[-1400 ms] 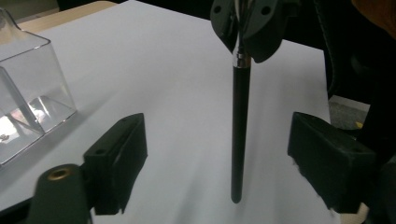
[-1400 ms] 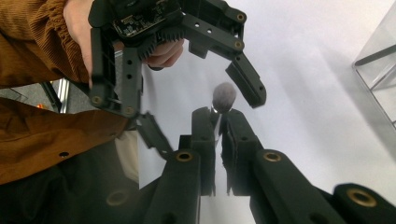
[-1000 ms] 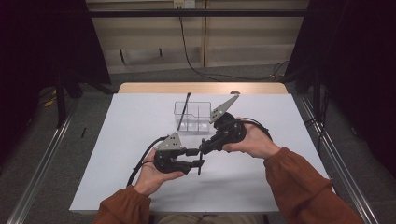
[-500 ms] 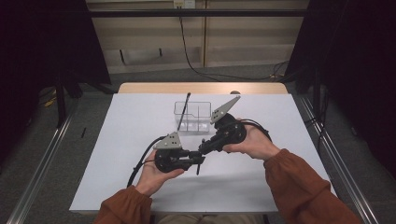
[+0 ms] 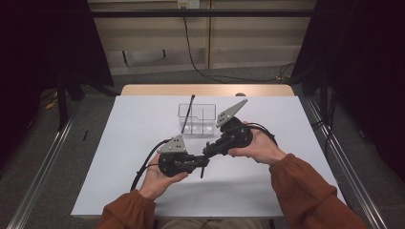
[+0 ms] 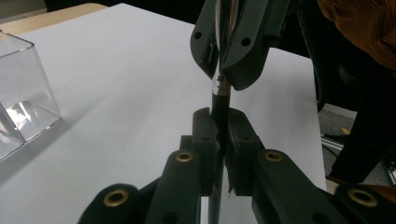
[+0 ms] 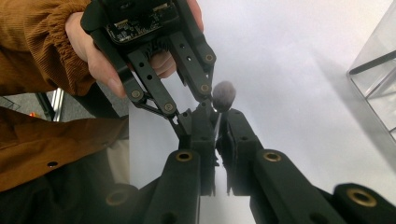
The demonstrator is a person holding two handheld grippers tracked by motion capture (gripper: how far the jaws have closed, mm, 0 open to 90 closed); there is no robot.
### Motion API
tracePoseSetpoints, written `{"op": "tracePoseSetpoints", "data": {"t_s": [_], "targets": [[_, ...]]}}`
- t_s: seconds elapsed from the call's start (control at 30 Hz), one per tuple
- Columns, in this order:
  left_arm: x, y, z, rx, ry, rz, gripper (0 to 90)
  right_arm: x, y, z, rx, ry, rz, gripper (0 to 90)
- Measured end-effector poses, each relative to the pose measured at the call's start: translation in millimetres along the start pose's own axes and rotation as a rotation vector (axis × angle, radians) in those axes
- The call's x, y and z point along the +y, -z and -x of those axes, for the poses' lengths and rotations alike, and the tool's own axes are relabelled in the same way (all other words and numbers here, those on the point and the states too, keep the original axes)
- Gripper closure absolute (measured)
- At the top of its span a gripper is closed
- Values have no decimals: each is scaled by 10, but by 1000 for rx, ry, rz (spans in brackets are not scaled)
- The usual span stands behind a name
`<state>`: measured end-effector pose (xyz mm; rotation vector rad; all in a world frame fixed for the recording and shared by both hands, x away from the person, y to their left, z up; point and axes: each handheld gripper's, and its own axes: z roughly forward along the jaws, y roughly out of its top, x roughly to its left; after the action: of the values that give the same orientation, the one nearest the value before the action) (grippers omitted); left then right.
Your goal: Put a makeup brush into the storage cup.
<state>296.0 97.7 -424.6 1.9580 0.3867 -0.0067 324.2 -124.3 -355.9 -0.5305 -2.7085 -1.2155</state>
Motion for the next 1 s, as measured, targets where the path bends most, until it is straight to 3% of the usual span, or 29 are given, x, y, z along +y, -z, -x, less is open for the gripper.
{"op": "tracePoseSetpoints", "data": {"t_s": [0.17, 0.4, 0.6, 1.0], "targets": [[2, 2, 13, 14, -11, 0, 840, -25, 3, 3, 3, -3, 19, 836], [-3, -1, 15, 1, -2, 5, 840, -67, 1, -2, 9, -15, 43, 831], [1, 23, 5, 5, -2, 11, 840, -96, -28, 1, 24, -21, 66, 788], [-25, 42, 17, 4, -2, 29, 840, -172, -15, -24, 13, -42, 167, 603]]}}
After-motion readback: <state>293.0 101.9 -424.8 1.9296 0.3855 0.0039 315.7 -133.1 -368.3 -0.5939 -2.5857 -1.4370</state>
